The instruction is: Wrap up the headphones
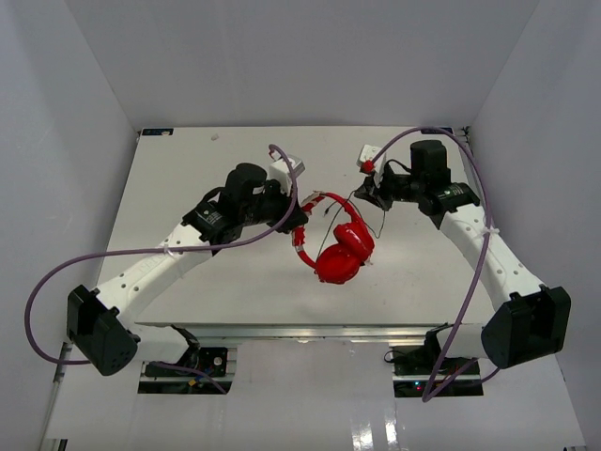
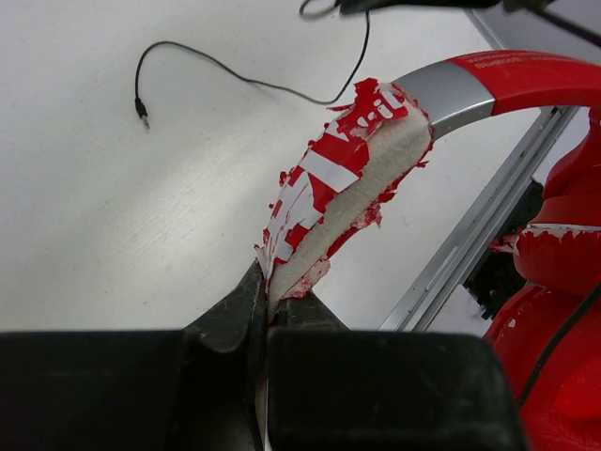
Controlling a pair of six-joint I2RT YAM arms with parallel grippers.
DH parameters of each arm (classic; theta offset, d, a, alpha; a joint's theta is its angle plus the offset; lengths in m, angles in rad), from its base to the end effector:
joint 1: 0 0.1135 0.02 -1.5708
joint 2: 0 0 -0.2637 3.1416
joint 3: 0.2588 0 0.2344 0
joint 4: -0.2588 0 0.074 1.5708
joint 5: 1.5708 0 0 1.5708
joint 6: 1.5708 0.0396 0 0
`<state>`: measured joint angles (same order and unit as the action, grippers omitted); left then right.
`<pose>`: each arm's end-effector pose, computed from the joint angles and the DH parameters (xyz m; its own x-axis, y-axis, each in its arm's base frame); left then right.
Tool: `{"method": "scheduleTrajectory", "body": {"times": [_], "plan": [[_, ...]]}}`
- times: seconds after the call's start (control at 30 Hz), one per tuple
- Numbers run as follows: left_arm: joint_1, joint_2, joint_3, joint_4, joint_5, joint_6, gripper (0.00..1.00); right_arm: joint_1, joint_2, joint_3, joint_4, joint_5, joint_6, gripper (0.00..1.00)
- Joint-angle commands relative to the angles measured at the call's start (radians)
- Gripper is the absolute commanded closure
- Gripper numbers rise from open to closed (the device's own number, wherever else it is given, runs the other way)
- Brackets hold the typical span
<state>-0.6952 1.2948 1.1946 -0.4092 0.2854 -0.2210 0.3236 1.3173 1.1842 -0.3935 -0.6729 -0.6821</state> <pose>0.2059 -0.1862 0.3496 -0.5415 0.1778 -0.8217 0.7018 0.6338 -0.3253 0.2549 0.1115 0.3454 0.1089 -0.4835 -0.8686 -0.8900 0.3418 -0.3019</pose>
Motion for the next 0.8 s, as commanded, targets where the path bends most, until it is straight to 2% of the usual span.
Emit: {"method": "scheduleTrajectory", "body": {"times": [0.0,0.13,0.2,0.3,0.37,0.5,0.77], "plan": [[-0.003,-0.041,0.195,0.013,0.003,-0.063,1.0,-0.014,0.017,-0.02,0.007,-0.36,0.053,0.92],[-0.011,0.001,0.332,-0.041,-0.025,-0.075,1.0,-0.015,0.036,-0.02,0.031,-0.463,0.079,0.92],[-0.019,0.025,0.369,-0.062,-0.035,-0.082,1.0,-0.015,0.047,-0.025,0.057,-0.482,0.102,0.87],[-0.029,0.051,0.397,-0.068,-0.033,-0.091,1.0,-0.014,0.061,-0.03,0.111,-0.502,0.141,0.71],[-0.036,0.064,0.408,-0.069,-0.034,-0.099,1.0,-0.014,0.066,-0.048,0.166,-0.518,0.185,0.57],[-0.044,0.082,0.454,-0.068,-0.049,-0.111,1.0,-0.01,0.068,-0.108,0.375,-0.527,0.361,0.38],[-0.045,0.099,0.567,-0.087,-0.184,-0.131,1.0,-0.007,0.078,-0.246,0.467,-0.512,0.377,0.36]]}}
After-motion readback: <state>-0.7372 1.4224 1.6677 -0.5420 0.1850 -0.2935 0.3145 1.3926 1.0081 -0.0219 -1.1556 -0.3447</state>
